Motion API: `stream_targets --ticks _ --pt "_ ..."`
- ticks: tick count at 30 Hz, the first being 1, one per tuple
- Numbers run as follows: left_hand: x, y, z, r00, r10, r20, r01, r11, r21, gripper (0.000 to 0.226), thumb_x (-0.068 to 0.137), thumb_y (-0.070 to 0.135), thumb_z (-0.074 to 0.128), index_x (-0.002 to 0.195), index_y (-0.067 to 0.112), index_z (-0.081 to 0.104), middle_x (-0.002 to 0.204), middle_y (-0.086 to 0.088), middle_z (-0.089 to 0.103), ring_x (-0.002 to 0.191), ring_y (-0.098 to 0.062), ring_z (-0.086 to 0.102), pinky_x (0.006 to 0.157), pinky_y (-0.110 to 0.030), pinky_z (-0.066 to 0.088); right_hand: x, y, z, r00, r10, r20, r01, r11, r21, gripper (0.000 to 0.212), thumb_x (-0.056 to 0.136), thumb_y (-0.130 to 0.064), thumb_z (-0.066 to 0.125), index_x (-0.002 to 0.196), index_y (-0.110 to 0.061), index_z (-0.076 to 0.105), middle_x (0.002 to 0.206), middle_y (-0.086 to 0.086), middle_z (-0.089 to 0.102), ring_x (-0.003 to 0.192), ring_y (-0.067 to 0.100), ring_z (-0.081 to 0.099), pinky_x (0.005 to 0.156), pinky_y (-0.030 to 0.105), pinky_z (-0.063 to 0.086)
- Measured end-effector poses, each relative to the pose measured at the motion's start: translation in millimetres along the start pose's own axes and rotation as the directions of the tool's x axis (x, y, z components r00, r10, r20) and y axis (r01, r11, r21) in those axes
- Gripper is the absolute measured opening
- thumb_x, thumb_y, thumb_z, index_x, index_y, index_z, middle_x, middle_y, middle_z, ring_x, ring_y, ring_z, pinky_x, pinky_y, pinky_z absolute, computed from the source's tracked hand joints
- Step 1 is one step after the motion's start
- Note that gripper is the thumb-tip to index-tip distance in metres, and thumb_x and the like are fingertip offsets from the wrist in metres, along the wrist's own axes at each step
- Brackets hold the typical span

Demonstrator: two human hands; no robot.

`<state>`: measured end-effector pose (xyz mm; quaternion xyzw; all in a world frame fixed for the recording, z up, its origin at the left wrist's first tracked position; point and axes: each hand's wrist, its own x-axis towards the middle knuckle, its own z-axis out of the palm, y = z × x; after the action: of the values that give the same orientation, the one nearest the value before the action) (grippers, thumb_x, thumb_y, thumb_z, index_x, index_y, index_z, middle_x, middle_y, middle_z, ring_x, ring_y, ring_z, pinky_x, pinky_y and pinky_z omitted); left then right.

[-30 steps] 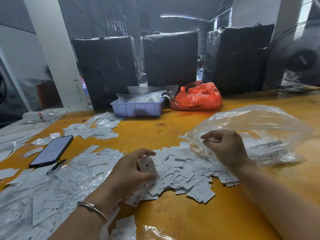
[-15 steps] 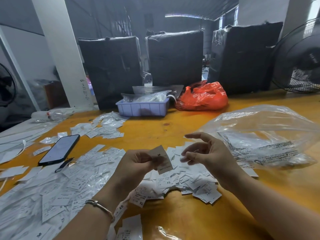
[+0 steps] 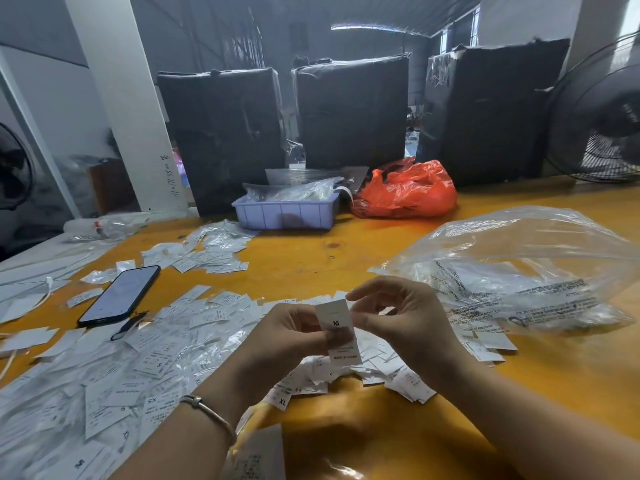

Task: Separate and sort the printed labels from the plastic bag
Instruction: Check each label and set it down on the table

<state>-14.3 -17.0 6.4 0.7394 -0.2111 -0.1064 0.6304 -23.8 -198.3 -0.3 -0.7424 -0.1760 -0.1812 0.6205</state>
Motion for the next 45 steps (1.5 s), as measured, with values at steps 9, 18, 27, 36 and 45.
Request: stream_targets --ticks 9,18,27,36,45 --pt "0.0 1.2 2.4 0.992 0.086 -0.096 -0.081 0.995 0.06 0.025 0.064 0.026 0.076 0.084 0.012 0.08 0.083 -0.008 0.077 0.076 -0.016 0.072 0.066 -0.02 0.054 2.3 -1.7 -1.8 0.992 0.088 0.094 -0.104 0.979 0.178 0.007 0.077 -0.006 0.072 0.078 -0.013 0.075 0.08 0.006 0.073 0.072 0.014 0.064 0.061 0.021 0.047" --pt "-1.9 2.2 -1.2 0.99 0.105 -0.095 -0.087 0.98 0.18 0.033 0.081 0.044 0.071 0.081 0.013 0.078 0.076 -0.007 0.075 0.074 -0.021 0.069 0.066 -0.022 0.05 6.0 -8.5 -9.2 0.993 0.112 0.027 -0.115 0.971 0.209 0.008 0.071 -0.013 0.073 0.071 -0.008 0.067 0.103 0.007 0.069 0.09 0.017 0.067 0.079 0.034 0.055" --pt "0.4 0.1 -9.1 0.944 0.176 -0.278 -0.116 0.969 0.218 0.021 0.077 0.006 0.077 0.066 0.01 0.059 0.06 -0.003 0.063 0.058 -0.013 0.06 0.061 -0.025 0.053 8.6 6.9 -19.2 0.99 0.136 -0.047 -0.141 0.983 -0.119 0.035 0.092 0.0 0.05 0.09 -0.025 0.074 0.079 0.004 0.072 0.074 0.016 0.062 0.063 0.025 0.049" --pt "-1.9 6.4 -0.2 0.972 0.189 -0.142 -0.178 0.98 0.086 0.047 0.072 0.009 0.079 0.114 0.014 0.057 0.076 -0.01 0.071 0.071 -0.022 0.07 0.07 -0.026 0.055 5.5 0.3 -13.5 0.97 0.164 0.18 -0.155 0.986 -0.066 0.048 0.064 -0.053 0.071 0.097 -0.018 0.075 0.092 -0.007 0.074 0.083 0.005 0.068 0.062 0.013 0.049" --pt "-2.2 4.4 -3.1 0.978 0.17 -0.118 -0.16 0.983 0.092 0.034 0.07 0.02 0.077 0.103 0.016 0.072 0.078 -0.008 0.068 0.076 -0.015 0.066 0.072 -0.022 0.054 5.5 2.7 -11.7 0.939 0.212 0.27 -0.234 0.971 0.052 0.019 0.074 -0.026 0.074 0.083 -0.009 0.076 0.083 0.015 0.072 0.075 0.02 0.062 0.07 0.032 0.046"
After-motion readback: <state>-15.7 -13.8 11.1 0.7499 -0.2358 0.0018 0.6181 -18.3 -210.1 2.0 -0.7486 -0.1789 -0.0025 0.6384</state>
